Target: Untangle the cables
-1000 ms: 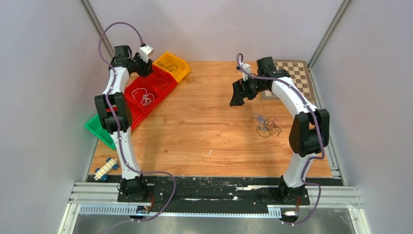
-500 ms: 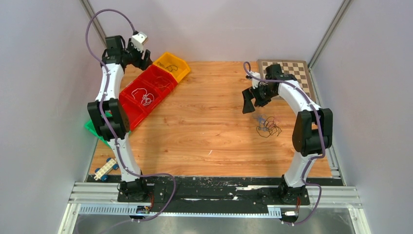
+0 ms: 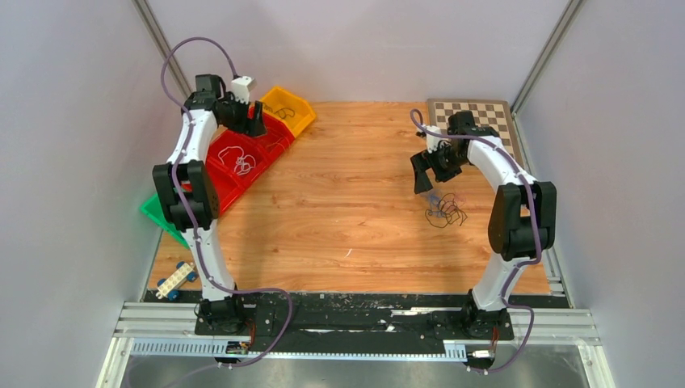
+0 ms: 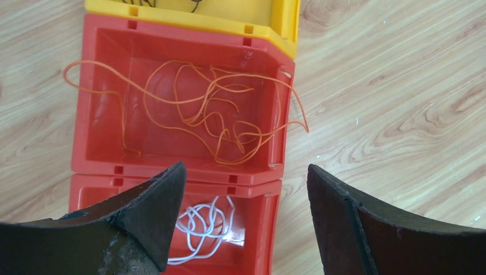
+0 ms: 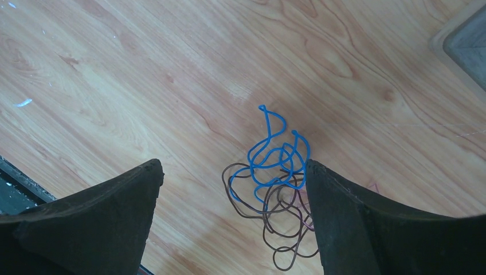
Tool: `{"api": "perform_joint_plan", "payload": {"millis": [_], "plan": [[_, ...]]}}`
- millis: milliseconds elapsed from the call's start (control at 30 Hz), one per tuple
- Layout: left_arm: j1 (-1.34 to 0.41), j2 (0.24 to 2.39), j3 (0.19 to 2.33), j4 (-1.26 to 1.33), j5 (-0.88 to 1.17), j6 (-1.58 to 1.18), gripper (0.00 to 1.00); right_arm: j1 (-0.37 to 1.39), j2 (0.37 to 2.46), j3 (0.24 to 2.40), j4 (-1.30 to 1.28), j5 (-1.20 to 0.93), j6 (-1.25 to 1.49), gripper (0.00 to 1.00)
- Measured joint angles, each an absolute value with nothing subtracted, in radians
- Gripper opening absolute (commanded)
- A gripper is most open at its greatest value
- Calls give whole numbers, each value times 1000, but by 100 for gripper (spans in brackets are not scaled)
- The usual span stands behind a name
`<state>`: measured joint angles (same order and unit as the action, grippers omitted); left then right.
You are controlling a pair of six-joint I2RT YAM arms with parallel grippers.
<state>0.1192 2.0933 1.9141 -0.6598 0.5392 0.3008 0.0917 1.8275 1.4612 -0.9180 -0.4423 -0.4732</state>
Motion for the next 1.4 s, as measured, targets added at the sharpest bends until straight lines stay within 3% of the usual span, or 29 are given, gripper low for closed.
{"api": "perform_joint_plan", "payload": {"millis": [433,667,967,1400], "plan": [[23,2297,2092,-805,482,427,84,87,1848,1475,-923,-445,-472,92],[3,2337,2094,-836,448,505,54,87,1850,1489,-925,-448,-469,91],[2,2341,2103,-832,428,578,2,87,1864,1499,-925,-455,-466,91],[9,2341,2120,-773,249,749,0,87,1865,1499,-925,-457,-465,91]]}}
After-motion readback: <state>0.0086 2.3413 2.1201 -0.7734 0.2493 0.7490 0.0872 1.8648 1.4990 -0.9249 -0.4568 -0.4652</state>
